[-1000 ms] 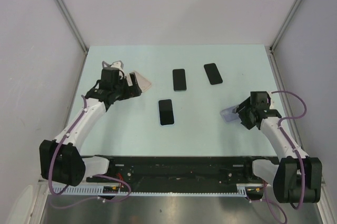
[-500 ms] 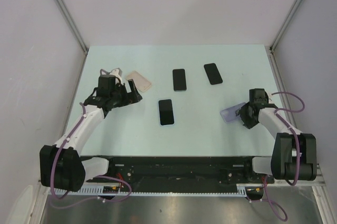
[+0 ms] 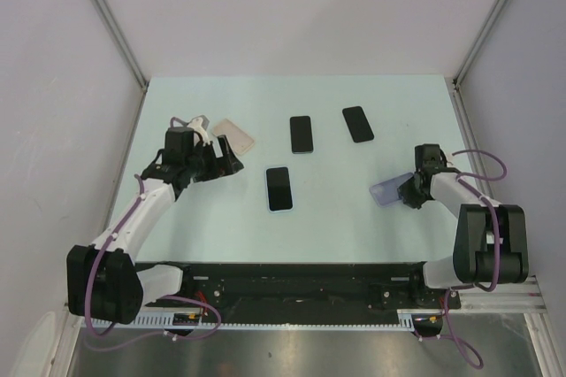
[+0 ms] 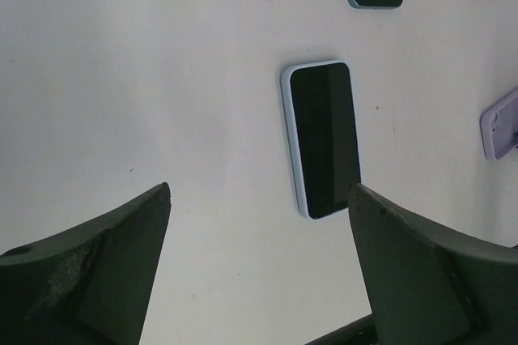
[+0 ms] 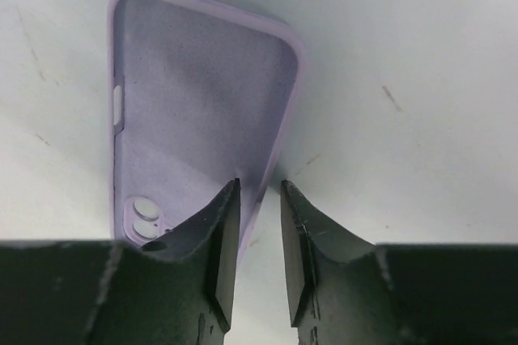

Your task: Put the phone into the phone case

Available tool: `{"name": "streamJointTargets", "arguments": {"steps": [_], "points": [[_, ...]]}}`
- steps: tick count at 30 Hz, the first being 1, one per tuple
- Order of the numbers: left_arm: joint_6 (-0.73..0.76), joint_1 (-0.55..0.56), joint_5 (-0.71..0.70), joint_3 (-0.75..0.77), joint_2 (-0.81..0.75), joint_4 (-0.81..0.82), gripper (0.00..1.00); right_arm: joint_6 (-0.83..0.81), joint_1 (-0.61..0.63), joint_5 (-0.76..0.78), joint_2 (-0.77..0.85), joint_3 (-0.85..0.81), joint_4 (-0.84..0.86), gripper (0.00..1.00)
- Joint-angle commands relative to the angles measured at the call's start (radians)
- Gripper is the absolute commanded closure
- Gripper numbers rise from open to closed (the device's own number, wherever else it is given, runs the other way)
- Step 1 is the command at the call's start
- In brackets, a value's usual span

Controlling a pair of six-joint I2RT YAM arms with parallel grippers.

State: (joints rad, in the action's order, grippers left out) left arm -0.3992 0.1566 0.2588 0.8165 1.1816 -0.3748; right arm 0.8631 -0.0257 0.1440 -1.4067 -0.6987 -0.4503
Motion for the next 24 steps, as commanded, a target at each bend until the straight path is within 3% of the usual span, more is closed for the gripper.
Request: {"name": "streamJointTargets", "arguments": {"steps": [1,3,4,13,17,21,24], "points": [[0.01,0.026,0.042,-0.008,-0.037,0.04,0.07,0.043,0.023,-0.023,-0.021,-0.039,0.004,0.81],[0.01,0.046,0.033,-0.005,-0.036,0.039,0.07,0.071,0.072,-0.041,-0.012,-0.038,0.001,0.99],[0.01,0.064,0.03,-0.004,-0.036,0.037,0.07,0.089,0.084,-0.055,-0.006,-0.036,-0.005,1.0],[0.01,0.08,0.016,-0.008,-0.06,0.036,0.07,0.528,0.375,-0.083,0.086,-0.032,-0.034,1.0],[0.008,0.078,0.017,-0.007,-0.06,0.031,0.07,0.755,0.493,-0.005,0.089,-0.03,-0.097,1.0],[0.013,0.078,0.011,-0.011,-0.074,0.027,0.07,0.959,0.564,0.077,0.112,-0.022,-0.209,1.0],[0.013,0.08,0.004,-0.013,-0.082,0.027,0.07,1.057,0.598,0.086,0.13,-0.001,-0.182,0.99]]}}
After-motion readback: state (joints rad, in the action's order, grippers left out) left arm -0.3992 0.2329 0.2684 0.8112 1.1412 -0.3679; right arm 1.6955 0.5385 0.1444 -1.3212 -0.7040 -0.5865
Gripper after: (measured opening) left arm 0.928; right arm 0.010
